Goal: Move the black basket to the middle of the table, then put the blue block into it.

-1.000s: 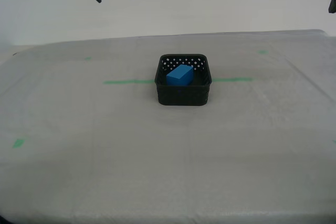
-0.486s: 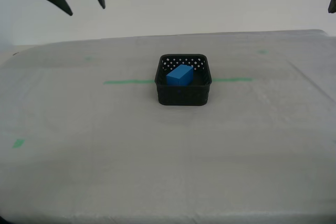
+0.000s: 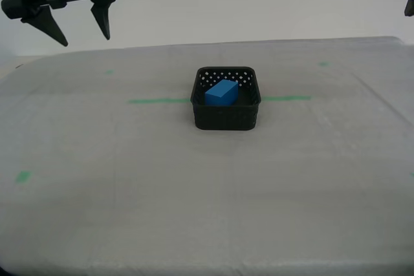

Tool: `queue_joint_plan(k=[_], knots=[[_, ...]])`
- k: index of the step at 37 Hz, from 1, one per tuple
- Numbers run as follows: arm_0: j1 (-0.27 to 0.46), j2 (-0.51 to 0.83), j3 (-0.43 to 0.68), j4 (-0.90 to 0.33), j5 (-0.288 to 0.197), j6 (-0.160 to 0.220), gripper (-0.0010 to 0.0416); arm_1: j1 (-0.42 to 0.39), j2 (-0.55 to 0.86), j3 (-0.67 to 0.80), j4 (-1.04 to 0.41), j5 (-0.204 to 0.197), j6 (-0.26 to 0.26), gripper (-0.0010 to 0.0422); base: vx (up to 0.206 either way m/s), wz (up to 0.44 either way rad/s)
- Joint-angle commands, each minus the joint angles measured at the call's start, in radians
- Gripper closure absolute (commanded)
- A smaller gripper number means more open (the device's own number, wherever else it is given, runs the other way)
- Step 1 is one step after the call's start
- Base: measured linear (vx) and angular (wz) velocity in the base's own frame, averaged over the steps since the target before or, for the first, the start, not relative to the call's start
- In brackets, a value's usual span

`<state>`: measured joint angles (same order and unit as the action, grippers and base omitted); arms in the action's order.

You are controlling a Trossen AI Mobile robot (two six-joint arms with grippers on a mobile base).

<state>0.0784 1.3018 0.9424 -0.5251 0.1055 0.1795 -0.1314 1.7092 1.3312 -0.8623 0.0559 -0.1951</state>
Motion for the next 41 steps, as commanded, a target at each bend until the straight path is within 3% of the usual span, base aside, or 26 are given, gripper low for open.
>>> queue_joint_plan(k=[1, 6, 41], knots=[[0.001, 0.000, 0.001, 0.001, -0.002, 0.000, 0.0401, 0.006, 0.000, -0.016, 0.003, -0.025, 0.001, 0.0011, 0.000, 0.000], [0.001, 0.000, 0.001, 0.001, -0.002, 0.000, 0.0401, 0.011, 0.000, -0.020, 0.002, -0.050, 0.002, 0.0012, 0.000, 0.000], [0.001, 0.000, 0.001, 0.001, -0.002, 0.000, 0.0401, 0.012, 0.000, -0.020, 0.005, -0.048, 0.005, 0.0012, 0.000, 0.000]])
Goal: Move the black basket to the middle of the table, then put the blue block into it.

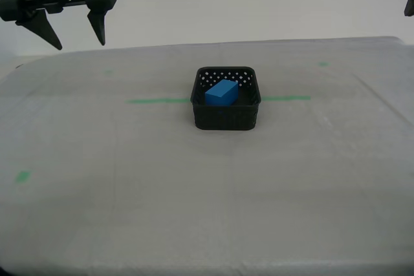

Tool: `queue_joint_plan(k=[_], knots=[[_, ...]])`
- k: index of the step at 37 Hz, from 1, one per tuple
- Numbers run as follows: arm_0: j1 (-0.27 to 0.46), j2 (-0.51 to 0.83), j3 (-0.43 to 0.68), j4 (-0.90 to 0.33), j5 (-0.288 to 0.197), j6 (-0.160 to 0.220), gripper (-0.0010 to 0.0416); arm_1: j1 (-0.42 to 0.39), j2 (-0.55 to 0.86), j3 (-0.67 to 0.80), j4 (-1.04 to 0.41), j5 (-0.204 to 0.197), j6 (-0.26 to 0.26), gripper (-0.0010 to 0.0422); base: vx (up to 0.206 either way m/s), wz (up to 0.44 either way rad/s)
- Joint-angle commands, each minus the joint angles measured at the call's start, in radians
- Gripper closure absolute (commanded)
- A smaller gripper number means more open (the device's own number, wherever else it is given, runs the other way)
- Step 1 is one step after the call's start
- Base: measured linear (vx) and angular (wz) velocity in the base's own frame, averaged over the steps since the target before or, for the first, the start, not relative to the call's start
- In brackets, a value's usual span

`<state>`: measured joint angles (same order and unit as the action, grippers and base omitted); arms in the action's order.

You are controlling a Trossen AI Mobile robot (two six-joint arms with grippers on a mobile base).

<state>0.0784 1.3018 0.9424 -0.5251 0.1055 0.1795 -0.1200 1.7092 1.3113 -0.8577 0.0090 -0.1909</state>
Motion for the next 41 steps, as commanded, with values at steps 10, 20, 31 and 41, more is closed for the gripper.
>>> queue_joint_plan(k=[10, 20, 31, 41], knots=[[0.001, 0.000, 0.001, 0.001, -0.002, 0.000, 0.0401, 0.001, 0.000, 0.000, 0.001, -0.002, 0.001, 0.0012, 0.000, 0.000], [0.001, 0.000, 0.001, 0.001, -0.002, 0.000, 0.0401, 0.001, 0.000, 0.000, 0.001, -0.002, 0.001, 0.0012, 0.000, 0.000], [0.001, 0.000, 0.001, 0.001, -0.002, 0.000, 0.0401, 0.001, 0.000, 0.000, 0.001, -0.002, 0.001, 0.0012, 0.000, 0.000], [0.001, 0.000, 0.001, 0.001, -0.002, 0.000, 0.0401, 0.001, 0.000, 0.000, 0.000, -0.002, 0.001, 0.0012, 0.000, 0.000]])
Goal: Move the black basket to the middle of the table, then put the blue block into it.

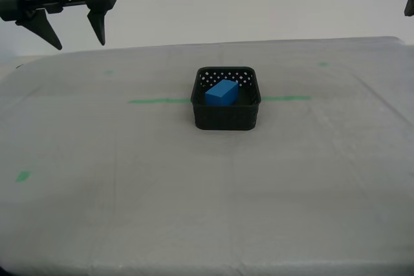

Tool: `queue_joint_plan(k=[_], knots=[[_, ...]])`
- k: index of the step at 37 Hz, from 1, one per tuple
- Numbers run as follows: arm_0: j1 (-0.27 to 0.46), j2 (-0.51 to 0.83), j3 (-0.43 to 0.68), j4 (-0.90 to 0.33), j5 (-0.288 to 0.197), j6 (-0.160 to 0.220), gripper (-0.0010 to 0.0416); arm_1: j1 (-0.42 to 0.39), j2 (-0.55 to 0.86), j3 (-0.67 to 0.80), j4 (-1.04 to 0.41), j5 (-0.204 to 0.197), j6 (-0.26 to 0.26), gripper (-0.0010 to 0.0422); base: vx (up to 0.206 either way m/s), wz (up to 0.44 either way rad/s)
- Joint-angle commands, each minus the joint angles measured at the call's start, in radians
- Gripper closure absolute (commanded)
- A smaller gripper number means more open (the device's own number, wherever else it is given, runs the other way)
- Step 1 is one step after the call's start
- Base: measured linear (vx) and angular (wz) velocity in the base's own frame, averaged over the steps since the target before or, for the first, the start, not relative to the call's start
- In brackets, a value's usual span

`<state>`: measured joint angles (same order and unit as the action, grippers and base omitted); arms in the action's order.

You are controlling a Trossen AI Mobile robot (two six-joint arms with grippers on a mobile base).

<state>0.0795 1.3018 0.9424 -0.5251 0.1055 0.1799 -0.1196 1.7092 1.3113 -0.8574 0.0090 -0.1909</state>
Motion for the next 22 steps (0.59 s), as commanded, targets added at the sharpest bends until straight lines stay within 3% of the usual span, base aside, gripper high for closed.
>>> queue_joint_plan(k=[1, 22], knots=[[0.000, 0.000, 0.001, 0.001, -0.002, 0.000, 0.0401, 0.000, 0.000, 0.000, 0.000, -0.002, 0.001, 0.0012, 0.000, 0.000], [0.000, 0.000, 0.001, 0.001, -0.002, 0.000, 0.0401, 0.000, 0.000, 0.000, 0.000, -0.002, 0.001, 0.0012, 0.000, 0.000]])
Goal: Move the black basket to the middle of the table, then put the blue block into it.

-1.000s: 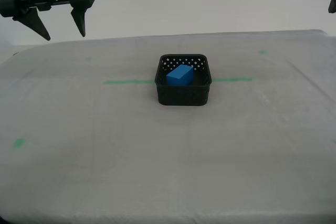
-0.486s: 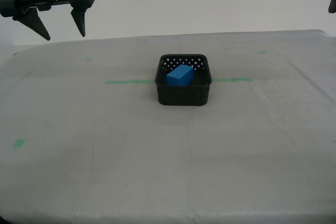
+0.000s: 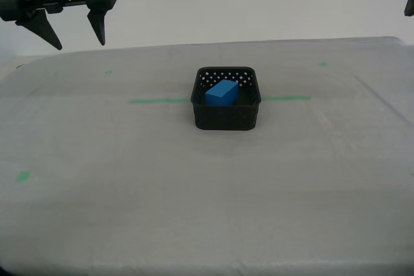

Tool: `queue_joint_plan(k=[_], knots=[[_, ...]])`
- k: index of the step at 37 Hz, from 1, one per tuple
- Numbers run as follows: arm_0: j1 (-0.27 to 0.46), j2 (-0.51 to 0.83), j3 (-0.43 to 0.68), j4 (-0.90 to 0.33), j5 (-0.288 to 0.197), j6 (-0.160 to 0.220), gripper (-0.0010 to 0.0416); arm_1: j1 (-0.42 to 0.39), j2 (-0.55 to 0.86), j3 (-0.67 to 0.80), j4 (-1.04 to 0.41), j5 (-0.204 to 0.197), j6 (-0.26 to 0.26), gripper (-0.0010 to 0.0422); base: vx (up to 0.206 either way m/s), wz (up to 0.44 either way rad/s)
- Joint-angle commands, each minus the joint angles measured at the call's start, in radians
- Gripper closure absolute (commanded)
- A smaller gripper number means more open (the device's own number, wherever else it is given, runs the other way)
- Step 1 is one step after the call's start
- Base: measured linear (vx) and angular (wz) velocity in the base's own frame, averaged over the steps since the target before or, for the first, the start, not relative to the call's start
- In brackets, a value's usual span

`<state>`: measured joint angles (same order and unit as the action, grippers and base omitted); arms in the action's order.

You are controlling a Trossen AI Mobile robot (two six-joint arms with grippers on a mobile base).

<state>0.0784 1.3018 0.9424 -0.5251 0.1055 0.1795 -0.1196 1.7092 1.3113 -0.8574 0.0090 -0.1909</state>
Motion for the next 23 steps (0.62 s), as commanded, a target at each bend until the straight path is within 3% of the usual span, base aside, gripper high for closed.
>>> queue_joint_plan(k=[1, 23], knots=[[0.001, 0.000, 0.001, 0.001, -0.002, 0.000, 0.0401, 0.000, 0.000, 0.000, 0.000, -0.002, 0.001, 0.0012, 0.000, 0.000], [0.001, 0.000, 0.001, 0.001, -0.002, 0.000, 0.0401, 0.000, 0.000, 0.000, 0.000, -0.002, 0.001, 0.0012, 0.000, 0.000]])
